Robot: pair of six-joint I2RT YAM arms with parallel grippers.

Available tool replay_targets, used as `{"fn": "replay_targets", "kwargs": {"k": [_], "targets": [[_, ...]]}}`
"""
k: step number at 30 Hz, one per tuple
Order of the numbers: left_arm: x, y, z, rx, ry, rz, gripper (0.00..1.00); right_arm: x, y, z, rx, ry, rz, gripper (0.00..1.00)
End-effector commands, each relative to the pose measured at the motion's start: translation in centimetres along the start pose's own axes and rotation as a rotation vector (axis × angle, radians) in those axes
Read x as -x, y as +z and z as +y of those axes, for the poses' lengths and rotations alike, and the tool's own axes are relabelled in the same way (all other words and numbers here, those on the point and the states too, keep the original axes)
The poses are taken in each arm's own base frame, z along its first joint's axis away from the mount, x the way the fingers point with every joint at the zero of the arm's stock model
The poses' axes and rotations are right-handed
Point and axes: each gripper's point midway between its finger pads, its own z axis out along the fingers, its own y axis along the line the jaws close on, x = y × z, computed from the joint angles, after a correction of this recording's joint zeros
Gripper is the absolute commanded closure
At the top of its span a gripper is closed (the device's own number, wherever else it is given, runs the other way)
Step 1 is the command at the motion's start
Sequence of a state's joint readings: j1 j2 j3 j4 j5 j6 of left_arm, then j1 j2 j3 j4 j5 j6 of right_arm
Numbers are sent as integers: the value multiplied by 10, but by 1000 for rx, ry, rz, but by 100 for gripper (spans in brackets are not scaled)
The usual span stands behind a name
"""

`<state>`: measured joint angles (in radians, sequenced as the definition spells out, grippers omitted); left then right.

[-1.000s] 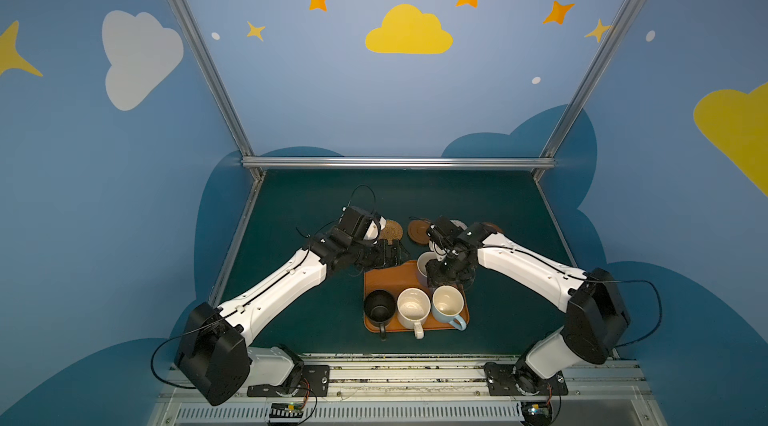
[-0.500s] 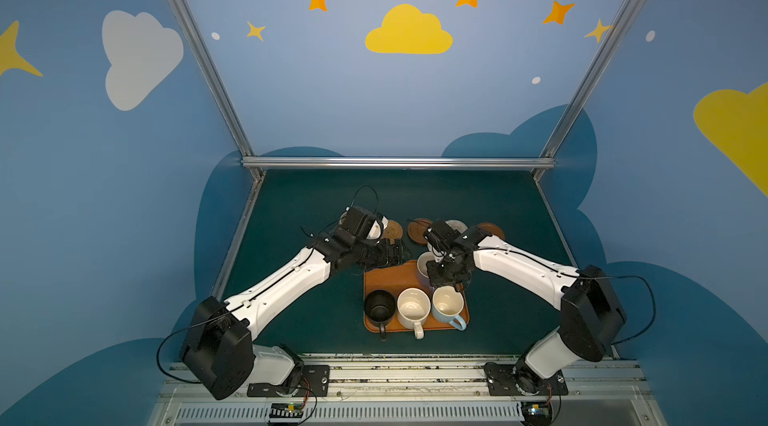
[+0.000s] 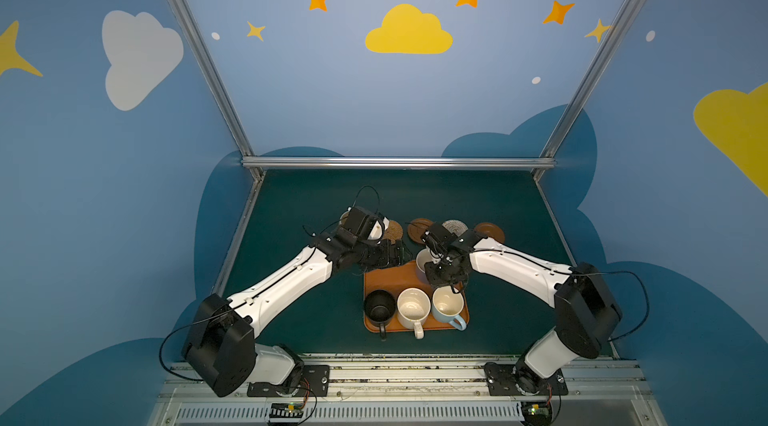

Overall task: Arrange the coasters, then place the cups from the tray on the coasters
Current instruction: 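Grasp the lavender mug on the tray by its handle with the right gripper, then lift the lavender mug and carry it with the right gripper to the rattan coaster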

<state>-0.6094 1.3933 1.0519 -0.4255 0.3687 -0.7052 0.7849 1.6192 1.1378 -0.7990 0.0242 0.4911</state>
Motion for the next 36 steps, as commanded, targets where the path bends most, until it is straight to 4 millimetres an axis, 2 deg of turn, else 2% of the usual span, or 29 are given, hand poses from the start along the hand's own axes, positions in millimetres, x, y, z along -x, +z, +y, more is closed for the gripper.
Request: {"fn": "replay_targets", "kwargs": {"k": [1, 10, 11, 29, 36], "targets": [[5, -2, -9, -19, 25, -8, 0, 8, 2, 3, 1, -6, -30, 79], [5, 0, -8, -17, 26, -7, 0, 15, -7, 11, 19, -25, -45, 95], [5, 0, -8, -18, 27, -8, 0, 16, -9, 12, 23, -26, -50, 100], [7, -3, -10, -20, 19, -22, 0, 26, -49, 20, 87, -34, -145, 100], [9, -3, -12, -35, 6, -38, 0, 28, -58, 22, 102, -29, -162, 100]]}}
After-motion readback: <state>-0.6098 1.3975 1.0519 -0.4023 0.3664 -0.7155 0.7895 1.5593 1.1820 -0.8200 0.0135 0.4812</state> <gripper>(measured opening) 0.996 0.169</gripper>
